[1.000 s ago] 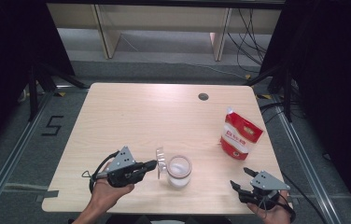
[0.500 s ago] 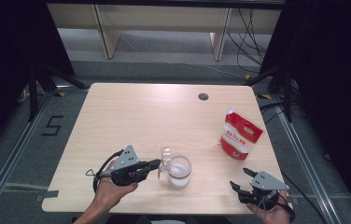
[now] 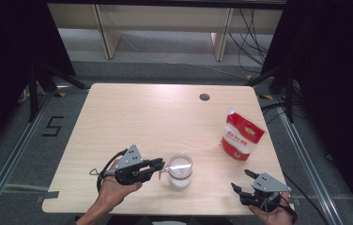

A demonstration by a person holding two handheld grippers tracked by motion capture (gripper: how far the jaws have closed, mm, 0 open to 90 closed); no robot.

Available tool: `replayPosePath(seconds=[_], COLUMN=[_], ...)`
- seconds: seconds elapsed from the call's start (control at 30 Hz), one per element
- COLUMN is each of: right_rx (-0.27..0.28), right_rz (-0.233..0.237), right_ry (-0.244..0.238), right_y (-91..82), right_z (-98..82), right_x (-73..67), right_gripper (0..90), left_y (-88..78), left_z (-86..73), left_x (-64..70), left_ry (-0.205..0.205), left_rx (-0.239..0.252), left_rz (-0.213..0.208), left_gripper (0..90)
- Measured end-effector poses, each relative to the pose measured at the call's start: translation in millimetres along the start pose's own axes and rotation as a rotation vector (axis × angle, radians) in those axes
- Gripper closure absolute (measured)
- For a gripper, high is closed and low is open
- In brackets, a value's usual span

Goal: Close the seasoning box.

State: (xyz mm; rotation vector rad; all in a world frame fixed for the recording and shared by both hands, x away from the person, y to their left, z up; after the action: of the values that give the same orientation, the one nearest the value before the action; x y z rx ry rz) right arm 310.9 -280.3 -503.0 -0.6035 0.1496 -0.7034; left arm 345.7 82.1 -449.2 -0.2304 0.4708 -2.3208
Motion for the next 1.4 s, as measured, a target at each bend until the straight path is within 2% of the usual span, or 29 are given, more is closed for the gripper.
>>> replayPosePath(seconds=[0.03, 0.1, 0.13, 0.17, 0.2, 0.23, 0.33, 0.37, 0.47, 0.6, 0.63, 0.67, 0.73, 0.77, 0.8, 0.83, 0.93, 1.0, 1.03, 1.07, 1.1, 1.13, 1.17, 1.2, 1.23, 1.27, 1.3, 1.37, 1.4], right_rx=[-0.001, 0.0, 0.0, 0.001, 0.002, 0.002, 0.007, 0.011, 0.022, 0.044, 0.05, 0.056, 0.082, 0.075, 0.075, 0.067, 0.067, 0.067, 0.066, 0.062, 0.065, 0.068, 0.067, 0.061, 0.063, 0.063, 0.074, 0.076, 0.066], right_rz=[0.0, 0.002, 0.003, 0.005, 0.006, 0.008, 0.019, 0.026, 0.041, 0.041, 0.058, 0.062, 0.06, 0.072, 0.068, 0.077, 0.075, 0.064, 0.075, 0.087, 0.088, 0.072, 0.077, 0.088, 0.094, 0.101, 0.091, 0.105, 0.103], right_ry=[0.001, 0.002, 0.002, -0.001, -0.001, 0.001, 0.009, 0.023, 0.022, 0.045, 0.08, 0.094, 0.086, 0.102, 0.097, 0.104, 0.087, 0.073, 0.093, 0.095, 0.103, 0.089, 0.091, 0.108, 0.1, 0.101, 0.125, 0.118, 0.143], right_y=[0.1, 0.4, 0.4, 0.6, 0.7, 0.8, 1.5, 2.0, 2.4, 2.6, 2.8, 2.3, 2.9, 3.0, 3.4, 3.8, 4.3, 4.5, 5.2, 5.7, 5.8, 4.8, 4.6, 4.4, 5.0, 4.8, 5.0, 5.0, 3.3], right_z=[-0.1, -0.2, -0.1, 0.1, 0.3, 0.4, 0.6, 0.5, 1.2, 3.6, 3.7, 4.1, 5.4, 5.0, 5.1, 5.1, 6.1, 6.3, 6.1, 6.2, 6.5, 6.9, 7.1, 7.0, 7.1, 7.2, 6.9, 6.6, 6.1], right_x=[-0.1, -0.1, -0.2, -0.3, -0.5, -0.9, -1.8, -3.0, -3.2, -3.4, -4.7, -4.7, -3.0, -4.8, -5.0, -6.2, -6.3, -5.7, -7.2, -8.2, -9.6, -8.9, -9.6, -11.7, -11.7, -12.5, -14.6, -14.7, -17.5], right_gripper=[33.1, 33.1, 33.1, 33.1, 33.1, 33.1, 33.0, 33.0, 32.4, 25.8, 23.9, 22.6, 22.0, 22.7, 22.6, 22.7, 23.4, 23.6, 23.6, 23.6, 23.6, 23.6, 23.5, 23.3, 23.2, 22.9, 22.3, 20.7, 19.1], left_y=[-0.5, -0.3, -0.7, -0.9, -1.2, -1.7, -3.6, -5.3, -10.2, -18.0, -20.1, -21.8, -26.0, -27.5, -29.6, -31.2, -36.2, -39.1, -40.4, -41.6, -42.2, -42.3, -43.9, -44.9, -45.7, -46.7, -47.0, -48.8, -49.2], left_z=[-0.1, -0.9, -1.0, -1.4, -2.0, -2.4, -4.4, -5.1, -7.8, -15.8, -18.1, -19.9, -24.7, -26.2, -28.4, -30.0, -34.3, -36.9, -37.8, -39.3, -40.0, -40.3, -41.5, -42.6, -43.4, -44.5, -45.7, -48.5, -50.1], left_x=[-1.9, -2.7, -4.2, -5.0, -5.3, -7.1, -9.6, -10.3, -12.2, -14.4, -15.4, -16.6, -19.5, -20.6, -20.9, -21.6, -23.7, -23.6, -23.6, -21.9, -22.4, -21.8, -22.4, -20.7, -19.6, -18.9, -17.9, -16.4, -15.7], left_ry=[0.011, -0.034, -0.028, -0.045, -0.073, -0.063, -0.092, -0.098, -0.107, -0.105, -0.108, -0.108, -0.12, -0.124, -0.149, -0.154, -0.132, -0.132, -0.124, -0.145, -0.128, -0.13, -0.115, -0.13, -0.135, -0.128, -0.128, -0.12, -0.12], left_rx=[-0.003, -0.008, -0.012, -0.013, -0.019, -0.025, -0.035, -0.044, -0.049, -0.059, -0.061, -0.066, -0.067, -0.067, -0.074, -0.074, -0.076, -0.083, -0.085, -0.089, -0.085, -0.08, -0.09, -0.096, -0.098, -0.101, -0.101, -0.108, -0.109], left_rz=[0.001, 0.003, -0.001, 0.003, 0.007, 0.01, 0.025, 0.035, 0.039, 0.039, 0.044, 0.05, 0.057, 0.062, 0.07, 0.077, 0.08, 0.084, 0.09, 0.097, 0.087, 0.083, 0.083, 0.09, 0.093, 0.092, 0.089, 0.089, 0.087], left_gripper=[76.5, 68.7, 64.8, 60.7, 56.2, 50.6, 39.6, 36.8, 30.3, 25.9, 24.8, 23.9, 22.8, 22.8, 22.8, 22.6, 22.5, 22.4, 22.4, 22.3, 22.3, 22.3, 22.3, 22.2, 22.1, 22.1, 22.0, 21.9, 21.8])
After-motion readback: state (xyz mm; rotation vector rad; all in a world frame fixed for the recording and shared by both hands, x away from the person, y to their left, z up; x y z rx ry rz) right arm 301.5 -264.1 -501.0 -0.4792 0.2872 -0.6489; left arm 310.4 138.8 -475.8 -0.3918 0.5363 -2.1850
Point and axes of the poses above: each handheld gripper's, and its own axes: y roughly forward along the jaws, z roughly out of its top, x roughly to its right, the point moved 4 cm from there along y, roughly forward along the jaws, and after that the axes turned 12 degrees about z, right-handed, at the moved point
